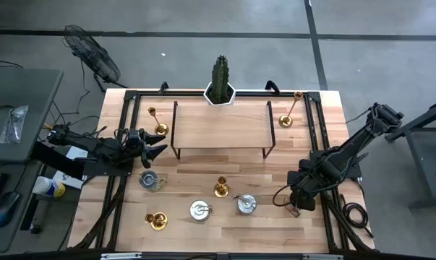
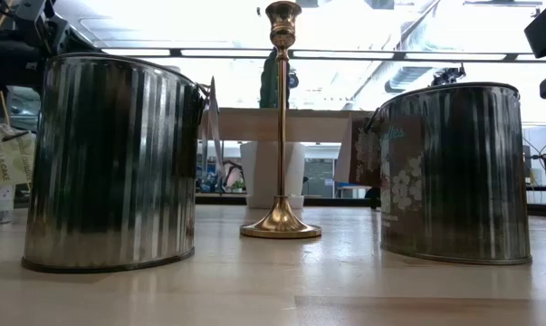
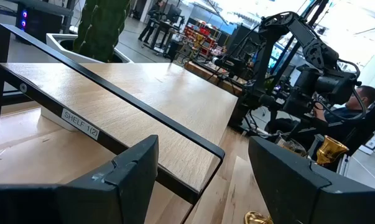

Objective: Pick & Place candle stick holders
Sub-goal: Put the silver scented candle can on the shelf

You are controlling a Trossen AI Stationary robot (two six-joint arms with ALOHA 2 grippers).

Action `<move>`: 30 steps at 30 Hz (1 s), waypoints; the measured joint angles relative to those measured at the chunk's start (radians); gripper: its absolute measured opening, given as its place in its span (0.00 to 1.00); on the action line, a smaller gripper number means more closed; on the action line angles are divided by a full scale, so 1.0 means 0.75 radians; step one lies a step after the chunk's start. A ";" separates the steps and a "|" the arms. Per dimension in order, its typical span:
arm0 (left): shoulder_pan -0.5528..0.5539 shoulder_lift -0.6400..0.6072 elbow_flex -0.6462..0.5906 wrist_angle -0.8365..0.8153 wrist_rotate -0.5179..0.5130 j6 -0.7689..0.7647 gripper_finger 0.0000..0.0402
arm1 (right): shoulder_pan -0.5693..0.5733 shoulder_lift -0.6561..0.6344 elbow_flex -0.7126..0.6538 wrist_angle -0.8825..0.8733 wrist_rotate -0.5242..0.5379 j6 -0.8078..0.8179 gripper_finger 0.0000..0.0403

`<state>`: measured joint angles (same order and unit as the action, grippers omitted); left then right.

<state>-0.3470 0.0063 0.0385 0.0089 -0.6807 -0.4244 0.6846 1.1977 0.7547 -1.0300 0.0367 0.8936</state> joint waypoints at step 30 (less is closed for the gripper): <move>0.000 0.000 0.000 0.000 -0.001 0.001 0.61 | -0.026 0.005 0.000 0.008 -0.021 -0.011 0.26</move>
<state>-0.3470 0.0063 0.0387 0.0090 -0.6811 -0.4240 0.6647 1.2015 0.7547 -1.0239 0.0208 0.8856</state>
